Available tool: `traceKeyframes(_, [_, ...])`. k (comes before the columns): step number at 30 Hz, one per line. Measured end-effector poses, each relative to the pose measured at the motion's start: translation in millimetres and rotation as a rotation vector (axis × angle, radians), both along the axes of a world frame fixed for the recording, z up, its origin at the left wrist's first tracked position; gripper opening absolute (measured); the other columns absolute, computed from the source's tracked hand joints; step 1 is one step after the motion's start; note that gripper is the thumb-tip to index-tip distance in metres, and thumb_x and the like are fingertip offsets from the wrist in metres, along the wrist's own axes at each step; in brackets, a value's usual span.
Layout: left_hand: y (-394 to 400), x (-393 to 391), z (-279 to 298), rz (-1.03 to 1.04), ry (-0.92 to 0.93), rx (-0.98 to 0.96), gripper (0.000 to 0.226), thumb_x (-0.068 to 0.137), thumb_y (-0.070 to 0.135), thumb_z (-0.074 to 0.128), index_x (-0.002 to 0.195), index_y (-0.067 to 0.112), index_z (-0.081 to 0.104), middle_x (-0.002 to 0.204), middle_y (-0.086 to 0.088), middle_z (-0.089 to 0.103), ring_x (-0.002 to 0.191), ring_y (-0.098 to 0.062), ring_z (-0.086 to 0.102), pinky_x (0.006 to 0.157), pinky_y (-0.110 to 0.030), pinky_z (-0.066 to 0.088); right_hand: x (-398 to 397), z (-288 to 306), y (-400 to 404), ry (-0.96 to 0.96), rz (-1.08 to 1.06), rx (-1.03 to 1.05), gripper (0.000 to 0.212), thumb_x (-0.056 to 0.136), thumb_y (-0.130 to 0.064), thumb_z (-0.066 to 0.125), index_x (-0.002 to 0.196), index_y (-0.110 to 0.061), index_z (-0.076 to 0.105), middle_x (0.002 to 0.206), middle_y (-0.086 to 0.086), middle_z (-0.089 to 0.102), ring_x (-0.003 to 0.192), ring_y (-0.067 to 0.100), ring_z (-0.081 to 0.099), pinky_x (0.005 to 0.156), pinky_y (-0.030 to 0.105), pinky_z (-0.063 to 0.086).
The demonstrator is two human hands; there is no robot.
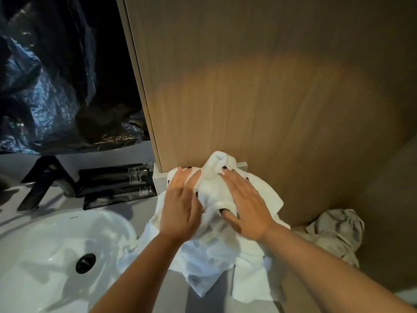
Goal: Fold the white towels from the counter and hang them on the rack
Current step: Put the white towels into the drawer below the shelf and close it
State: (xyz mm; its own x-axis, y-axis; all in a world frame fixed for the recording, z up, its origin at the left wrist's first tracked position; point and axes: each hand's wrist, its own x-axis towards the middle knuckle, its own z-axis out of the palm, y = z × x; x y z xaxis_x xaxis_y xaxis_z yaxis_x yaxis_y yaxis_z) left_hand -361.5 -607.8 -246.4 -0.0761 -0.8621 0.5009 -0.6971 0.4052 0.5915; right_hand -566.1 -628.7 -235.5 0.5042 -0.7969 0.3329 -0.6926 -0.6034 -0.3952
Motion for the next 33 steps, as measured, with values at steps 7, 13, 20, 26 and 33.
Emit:
traceKeyframes(7, [-5,-3,-36,0.058,-0.011,-0.066,0.057,0.090,0.027,0.029,0.144,0.014,0.040,0.152,-0.012,0.037,0.147,-0.031,0.025,0.115,-0.056,0.026,0,-31,-12,-0.071,0.040,-0.086,0.076,0.092,-0.070,0.024,0.155,-0.030,0.008,0.164,-0.004,0.011,0.151,0.026,0.012,0.117,0.058,0.017])
traceKeyframes(13, [-9,-3,-41,0.059,-0.028,-0.079,0.057,0.091,0.030,0.028,0.144,0.013,0.040,0.152,-0.012,0.036,0.148,-0.029,0.023,0.115,-0.056,0.026,0,-40,-17,-0.082,0.034,-0.075,0.078,0.091,-0.072,0.026,0.154,-0.029,0.007,0.164,-0.012,0.001,0.152,0.024,0.009,0.119,0.055,0.014])
traceKeyframes(20, [-1,0,-28,0.034,-0.092,-0.025,0.057,0.092,0.023,0.026,0.144,0.004,0.041,0.153,-0.016,0.036,0.148,-0.034,0.022,0.119,-0.053,0.021,0,-17,-5,0.114,-0.026,0.047,0.082,0.092,-0.065,0.038,0.155,-0.034,-0.004,0.164,-0.010,-0.006,0.150,0.010,-0.011,0.123,0.045,0.003])
traceKeyframes(26, [24,-6,4,0.117,0.053,0.144,0.059,0.096,0.039,0.024,0.152,0.021,0.030,0.157,0.013,0.018,0.152,-0.010,0.005,0.124,-0.045,0.011,-25,8,25,0.092,0.016,0.144,0.079,0.099,-0.042,0.047,0.155,-0.029,-0.008,0.162,-0.013,-0.014,0.148,0.003,-0.015,0.121,0.028,-0.004])
traceKeyframes(33, [91,-62,28,0.128,0.112,0.149,0.059,0.100,0.040,0.033,0.155,0.032,0.014,0.164,0.011,0.012,0.151,-0.005,0.009,0.123,-0.038,0.015,-85,24,70,0.141,0.087,0.179,0.074,0.102,-0.040,0.042,0.156,-0.027,-0.006,0.161,-0.010,-0.021,0.147,0.003,-0.018,0.119,0.025,-0.006])
